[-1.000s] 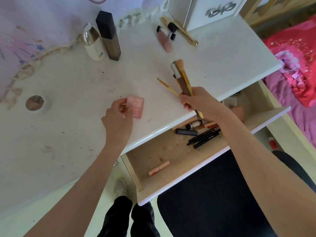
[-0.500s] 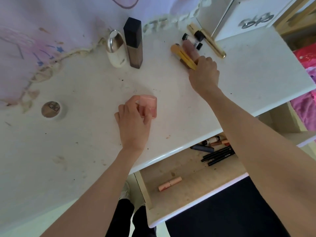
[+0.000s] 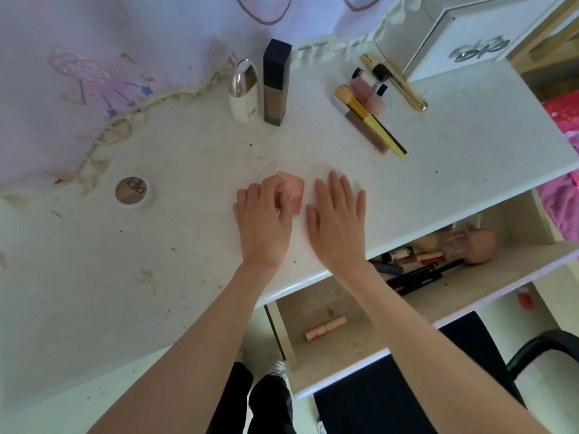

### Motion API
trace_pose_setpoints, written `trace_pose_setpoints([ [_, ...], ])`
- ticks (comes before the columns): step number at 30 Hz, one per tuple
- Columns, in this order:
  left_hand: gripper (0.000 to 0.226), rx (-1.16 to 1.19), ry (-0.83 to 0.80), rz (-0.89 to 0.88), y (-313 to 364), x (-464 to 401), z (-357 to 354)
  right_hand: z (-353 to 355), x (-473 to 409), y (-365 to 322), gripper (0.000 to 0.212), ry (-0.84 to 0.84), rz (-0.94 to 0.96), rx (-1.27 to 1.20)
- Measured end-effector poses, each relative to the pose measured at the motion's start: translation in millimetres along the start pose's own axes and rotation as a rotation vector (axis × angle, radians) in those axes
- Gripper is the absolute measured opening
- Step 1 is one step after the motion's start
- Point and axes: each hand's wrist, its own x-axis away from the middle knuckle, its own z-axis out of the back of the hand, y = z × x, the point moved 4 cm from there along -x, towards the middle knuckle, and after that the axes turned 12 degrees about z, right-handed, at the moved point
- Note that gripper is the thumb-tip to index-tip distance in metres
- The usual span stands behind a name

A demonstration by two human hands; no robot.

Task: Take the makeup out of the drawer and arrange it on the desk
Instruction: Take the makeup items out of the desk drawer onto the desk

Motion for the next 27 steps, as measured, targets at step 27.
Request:
trace_pose_setpoints([
  [27,0.036,-0.496,0.045,0.008,-99,3,92,-25,32,-51,0.057,-0.129,-0.141,0.184],
])
